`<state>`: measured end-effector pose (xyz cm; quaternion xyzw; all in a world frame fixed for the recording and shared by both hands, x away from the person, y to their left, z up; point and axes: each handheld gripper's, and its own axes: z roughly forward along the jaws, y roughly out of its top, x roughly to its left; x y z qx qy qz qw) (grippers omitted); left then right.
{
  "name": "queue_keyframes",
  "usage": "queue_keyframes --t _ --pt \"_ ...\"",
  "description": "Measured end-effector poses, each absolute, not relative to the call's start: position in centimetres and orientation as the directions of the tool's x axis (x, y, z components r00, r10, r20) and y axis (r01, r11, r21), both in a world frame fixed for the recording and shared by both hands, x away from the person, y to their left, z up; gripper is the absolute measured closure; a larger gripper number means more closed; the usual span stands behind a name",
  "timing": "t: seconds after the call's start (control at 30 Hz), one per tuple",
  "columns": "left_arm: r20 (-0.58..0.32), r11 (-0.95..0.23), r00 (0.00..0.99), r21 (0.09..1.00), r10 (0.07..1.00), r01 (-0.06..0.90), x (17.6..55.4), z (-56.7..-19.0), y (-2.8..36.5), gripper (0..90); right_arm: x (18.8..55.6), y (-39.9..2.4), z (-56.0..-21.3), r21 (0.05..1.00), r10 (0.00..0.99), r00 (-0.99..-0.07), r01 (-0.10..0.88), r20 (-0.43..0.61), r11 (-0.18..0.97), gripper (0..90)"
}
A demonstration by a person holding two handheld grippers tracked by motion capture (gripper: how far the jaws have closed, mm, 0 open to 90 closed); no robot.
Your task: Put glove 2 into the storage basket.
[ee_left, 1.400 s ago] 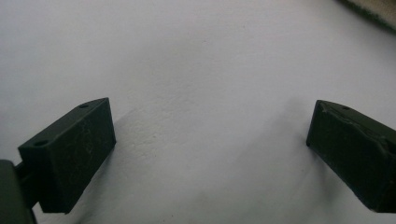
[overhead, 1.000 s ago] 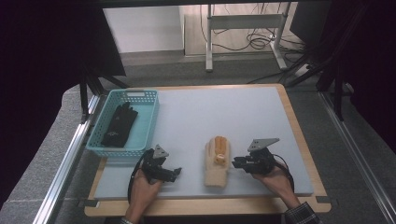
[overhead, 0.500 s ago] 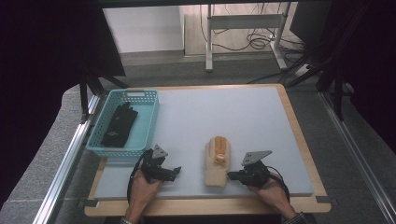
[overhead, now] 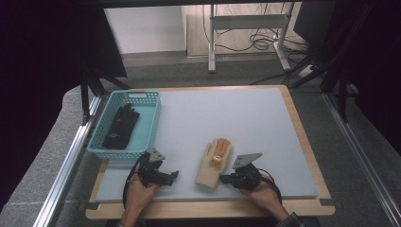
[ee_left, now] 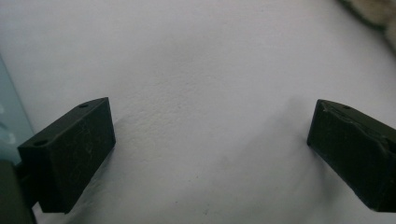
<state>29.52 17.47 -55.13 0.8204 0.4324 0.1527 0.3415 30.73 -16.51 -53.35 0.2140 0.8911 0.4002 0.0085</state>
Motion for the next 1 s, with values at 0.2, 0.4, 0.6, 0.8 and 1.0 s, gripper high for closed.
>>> queue_keyframes --t 0.2,0.4,0.6,0.8,1.0 --pt "-0.049 -0.39 0.579 0.693 0.814 0.607 29.5 -55.2 17.5 1.4 31.1 -14.4 -53.4 0.721 0.394 -0.911 0.356 0.125 0.594 85.1" --pt "-0.05 -0.389 0.579 0.694 0.814 0.606 29.5 -55.2 17.5 1.3 31.6 -12.9 -53.5 0.725 0.412 -0.904 0.359 0.113 0.588 84.7" --pt "-0.05 -0.389 0.579 0.694 0.814 0.606 29.5 -55.2 17.5 1.4 32.3 -11.2 -53.6 0.731 0.431 -0.898 0.351 0.086 0.586 84.4" --pt "-0.051 -0.387 0.578 0.694 0.814 0.607 29.5 -55.2 17.5 1.3 32.4 -10.7 -53.7 0.735 0.436 -0.896 0.347 0.078 0.583 82.4" --pt "-0.052 -0.387 0.578 0.694 0.815 0.608 29.5 -55.2 17.5 1.2 31.7 -11.6 -53.3 0.73 0.453 -0.891 0.327 0.028 0.6 70.2"
